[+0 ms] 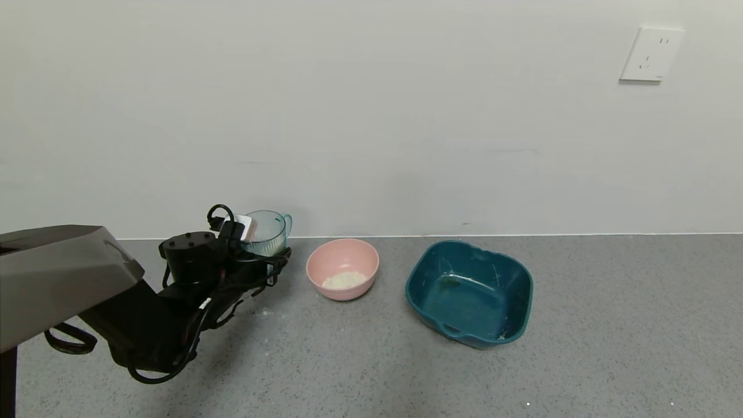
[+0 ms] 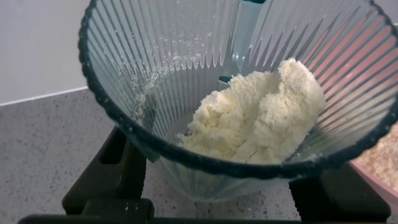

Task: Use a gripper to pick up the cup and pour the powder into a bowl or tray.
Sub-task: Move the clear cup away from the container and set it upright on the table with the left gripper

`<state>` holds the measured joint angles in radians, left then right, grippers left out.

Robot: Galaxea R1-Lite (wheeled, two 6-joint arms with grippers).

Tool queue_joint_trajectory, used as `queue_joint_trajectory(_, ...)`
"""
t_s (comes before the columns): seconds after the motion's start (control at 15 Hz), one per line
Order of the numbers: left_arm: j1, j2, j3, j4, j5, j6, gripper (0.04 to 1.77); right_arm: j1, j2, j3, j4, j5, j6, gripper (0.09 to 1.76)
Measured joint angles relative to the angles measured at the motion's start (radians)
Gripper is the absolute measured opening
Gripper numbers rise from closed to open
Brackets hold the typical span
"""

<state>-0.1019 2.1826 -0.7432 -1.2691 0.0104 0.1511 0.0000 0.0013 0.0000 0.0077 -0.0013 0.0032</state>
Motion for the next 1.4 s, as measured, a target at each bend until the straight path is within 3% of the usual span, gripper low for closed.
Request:
queue_joint_trajectory(0.33,-0.003,0.029,-0.003,0.000,-0.001,-0.075,1.28,0.000,0.000,0.000,0.000,0.000,0.000,1.71)
queue_joint_trajectory(1.4,0.000,0.140,-0.062,0.012,0.005,-0.126,1.28,0.000,0.000,0.000,0.000,0.000,0.000,1.71)
